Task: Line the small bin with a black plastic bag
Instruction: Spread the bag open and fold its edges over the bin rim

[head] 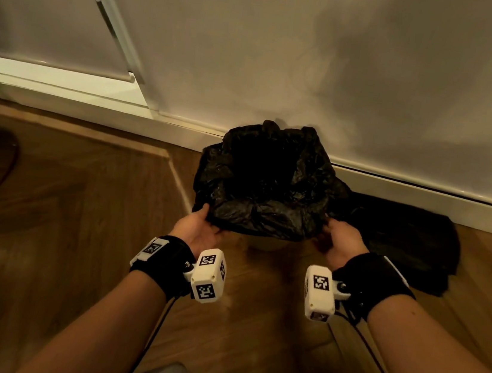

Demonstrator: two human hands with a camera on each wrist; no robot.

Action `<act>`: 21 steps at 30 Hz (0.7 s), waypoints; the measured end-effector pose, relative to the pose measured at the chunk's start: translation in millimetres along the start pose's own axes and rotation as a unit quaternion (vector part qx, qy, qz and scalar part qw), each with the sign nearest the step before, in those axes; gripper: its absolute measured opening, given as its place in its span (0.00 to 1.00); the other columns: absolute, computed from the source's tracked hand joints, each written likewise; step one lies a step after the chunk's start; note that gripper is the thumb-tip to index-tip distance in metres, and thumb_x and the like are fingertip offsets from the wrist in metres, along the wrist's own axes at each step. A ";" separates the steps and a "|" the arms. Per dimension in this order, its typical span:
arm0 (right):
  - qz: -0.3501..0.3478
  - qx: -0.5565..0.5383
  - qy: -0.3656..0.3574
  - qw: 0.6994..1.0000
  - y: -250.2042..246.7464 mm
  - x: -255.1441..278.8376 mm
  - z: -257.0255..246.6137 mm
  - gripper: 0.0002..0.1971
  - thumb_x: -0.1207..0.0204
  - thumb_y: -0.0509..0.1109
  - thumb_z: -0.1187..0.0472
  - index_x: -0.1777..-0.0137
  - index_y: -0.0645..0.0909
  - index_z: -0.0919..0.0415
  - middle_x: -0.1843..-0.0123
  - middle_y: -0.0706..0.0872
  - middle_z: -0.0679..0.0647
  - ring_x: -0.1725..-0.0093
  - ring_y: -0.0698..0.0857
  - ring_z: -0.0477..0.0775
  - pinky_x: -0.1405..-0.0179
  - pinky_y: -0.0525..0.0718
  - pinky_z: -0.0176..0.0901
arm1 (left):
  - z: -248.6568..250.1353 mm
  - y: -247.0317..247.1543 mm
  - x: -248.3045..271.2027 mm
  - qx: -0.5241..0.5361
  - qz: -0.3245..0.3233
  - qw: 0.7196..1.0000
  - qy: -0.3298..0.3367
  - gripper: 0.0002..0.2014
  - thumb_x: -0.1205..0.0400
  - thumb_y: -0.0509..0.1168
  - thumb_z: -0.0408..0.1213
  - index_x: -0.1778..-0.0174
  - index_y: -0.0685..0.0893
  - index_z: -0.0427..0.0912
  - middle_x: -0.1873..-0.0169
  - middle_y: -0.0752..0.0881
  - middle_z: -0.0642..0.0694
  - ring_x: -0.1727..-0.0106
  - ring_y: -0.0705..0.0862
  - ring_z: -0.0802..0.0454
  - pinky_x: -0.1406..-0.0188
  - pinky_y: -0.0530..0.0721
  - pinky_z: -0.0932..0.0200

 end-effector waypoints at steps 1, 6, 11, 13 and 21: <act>0.064 0.062 -0.085 0.992 -16.5 -2.9 -17.4 0.12 0.20 0.65 0.64 0.37 0.76 0.62 0.40 0.83 0.65 0.44 0.84 0.63 0.45 0.84 0.58 | 1.2 0.0 -0.7 0.005 0.000 1.000 0.004 0.21 0.10 0.47 0.42 0.21 0.64 0.42 0.27 0.76 0.39 0.40 0.81 0.44 0.54 0.79 0.49; 0.223 0.257 -0.496 0.799 -13.8 77.6 -107.0 0.23 0.26 0.72 0.54 0.34 0.72 0.60 0.39 0.77 0.58 0.41 0.76 0.56 0.38 0.74 0.52 | -3.9 0.4 -0.6 0.004 0.007 1.000 -0.008 0.22 0.11 0.48 0.42 0.21 0.66 0.41 0.28 0.77 0.39 0.33 0.79 0.43 0.58 0.78 0.51; -0.050 0.569 -0.593 0.567 108.3 119.5 -85.2 0.31 0.33 0.71 0.33 0.33 0.73 0.46 0.35 0.78 0.46 0.30 0.72 0.48 0.27 0.58 0.49 | -7.7 5.0 -0.8 -0.015 0.008 1.000 -0.016 0.21 0.11 0.47 0.44 0.23 0.68 0.41 0.44 0.84 0.41 0.53 0.82 0.45 0.59 0.78 0.52; -0.163 0.690 -0.531 0.464 140.1 107.5 -52.7 0.36 0.35 0.66 0.27 0.28 0.68 0.41 0.36 0.82 0.44 0.30 0.76 0.47 0.21 0.51 0.51 | -7.7 6.6 -0.5 -0.016 0.009 1.000 -0.015 0.22 0.11 0.47 0.44 0.22 0.68 0.42 0.36 0.82 0.40 0.53 0.82 0.45 0.59 0.78 0.52; -0.210 0.813 -0.423 0.340 145.0 65.8 -22.8 0.23 0.23 0.65 0.43 0.29 0.70 0.46 0.43 0.86 0.51 0.43 0.85 0.57 0.42 0.79 0.51 | -3.2 -0.5 -4.7 0.033 -0.007 0.999 -0.014 0.23 0.11 0.45 0.47 0.22 0.68 0.44 0.43 0.85 0.42 0.50 0.84 0.45 0.59 0.82 0.51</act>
Point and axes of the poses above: each hand's wrist, its own x-axis away from the middle knuckle, its own y-axis out of the palm, z = x × y, the point moved 10 cm from there along -x, towards the middle knuckle
